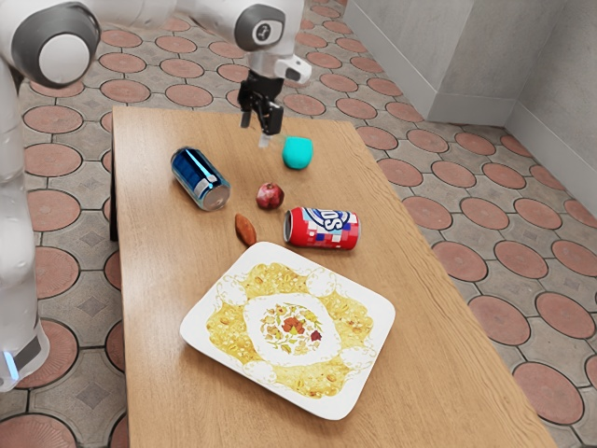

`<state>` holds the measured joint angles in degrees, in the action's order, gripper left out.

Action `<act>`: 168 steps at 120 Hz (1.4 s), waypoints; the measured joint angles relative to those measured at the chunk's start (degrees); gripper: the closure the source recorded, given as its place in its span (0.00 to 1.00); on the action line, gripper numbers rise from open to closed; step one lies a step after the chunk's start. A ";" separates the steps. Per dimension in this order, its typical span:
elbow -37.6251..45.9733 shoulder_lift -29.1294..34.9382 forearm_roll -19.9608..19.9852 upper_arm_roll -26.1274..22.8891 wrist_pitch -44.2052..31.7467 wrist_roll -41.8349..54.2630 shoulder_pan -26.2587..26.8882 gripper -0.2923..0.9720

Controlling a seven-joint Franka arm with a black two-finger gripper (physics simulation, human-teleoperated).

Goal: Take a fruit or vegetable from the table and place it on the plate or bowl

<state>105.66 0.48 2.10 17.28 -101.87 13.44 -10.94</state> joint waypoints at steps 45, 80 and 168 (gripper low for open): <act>2.00 3.96 -0.01 -6.64 0.83 0.28 11.20 0.23; 3.86 3.32 -0.51 -2.59 -0.13 0.56 11.07 0.23; 4.53 -2.75 -0.35 -2.51 -4.74 0.80 9.14 0.23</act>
<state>110.19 -2.27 1.75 14.77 -106.62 14.24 -1.79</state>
